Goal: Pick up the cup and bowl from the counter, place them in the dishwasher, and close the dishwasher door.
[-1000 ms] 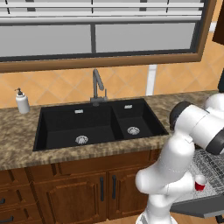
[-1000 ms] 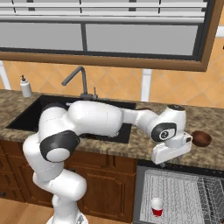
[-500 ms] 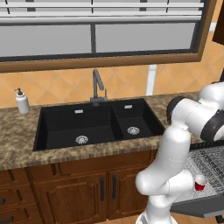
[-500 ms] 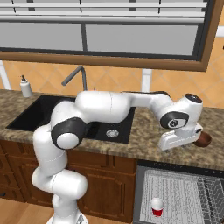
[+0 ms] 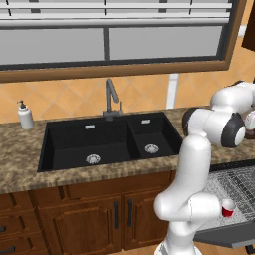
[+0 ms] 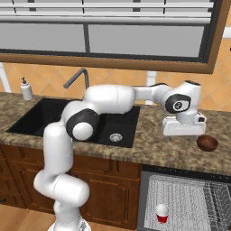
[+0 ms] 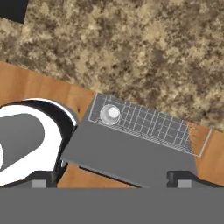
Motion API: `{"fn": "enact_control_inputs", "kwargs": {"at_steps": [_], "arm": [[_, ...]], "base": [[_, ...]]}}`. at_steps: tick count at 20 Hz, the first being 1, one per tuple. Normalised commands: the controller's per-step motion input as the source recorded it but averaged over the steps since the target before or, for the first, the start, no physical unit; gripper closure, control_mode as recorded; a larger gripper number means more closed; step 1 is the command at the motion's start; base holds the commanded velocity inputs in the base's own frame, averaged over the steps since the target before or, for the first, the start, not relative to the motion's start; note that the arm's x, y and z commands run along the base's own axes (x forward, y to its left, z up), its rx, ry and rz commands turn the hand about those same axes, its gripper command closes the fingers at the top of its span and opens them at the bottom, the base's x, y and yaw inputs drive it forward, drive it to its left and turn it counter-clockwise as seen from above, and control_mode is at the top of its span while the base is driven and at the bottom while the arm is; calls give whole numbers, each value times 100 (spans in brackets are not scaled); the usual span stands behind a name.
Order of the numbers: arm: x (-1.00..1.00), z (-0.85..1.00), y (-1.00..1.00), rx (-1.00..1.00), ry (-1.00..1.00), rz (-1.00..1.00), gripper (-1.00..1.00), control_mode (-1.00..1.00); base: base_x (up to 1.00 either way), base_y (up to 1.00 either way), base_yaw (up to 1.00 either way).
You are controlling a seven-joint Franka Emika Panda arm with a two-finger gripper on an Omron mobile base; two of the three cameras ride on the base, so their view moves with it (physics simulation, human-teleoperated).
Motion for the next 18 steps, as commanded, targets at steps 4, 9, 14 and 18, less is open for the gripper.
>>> {"fn": "enact_control_inputs", "kwargs": {"at_steps": [4,9,14,18], "arm": [[65,-12,4,-16,-1,-23,-100,-100],[66,-16,-55,-6,0,-3,-100,-100],[53,-55,-25,-6,-20,-1,-100,-100],[24,-6,-29,-3,0,-3,-100,-100]], "base": [[0,0,0],[0,0,0],[0,0,0],[0,0,0]]}}
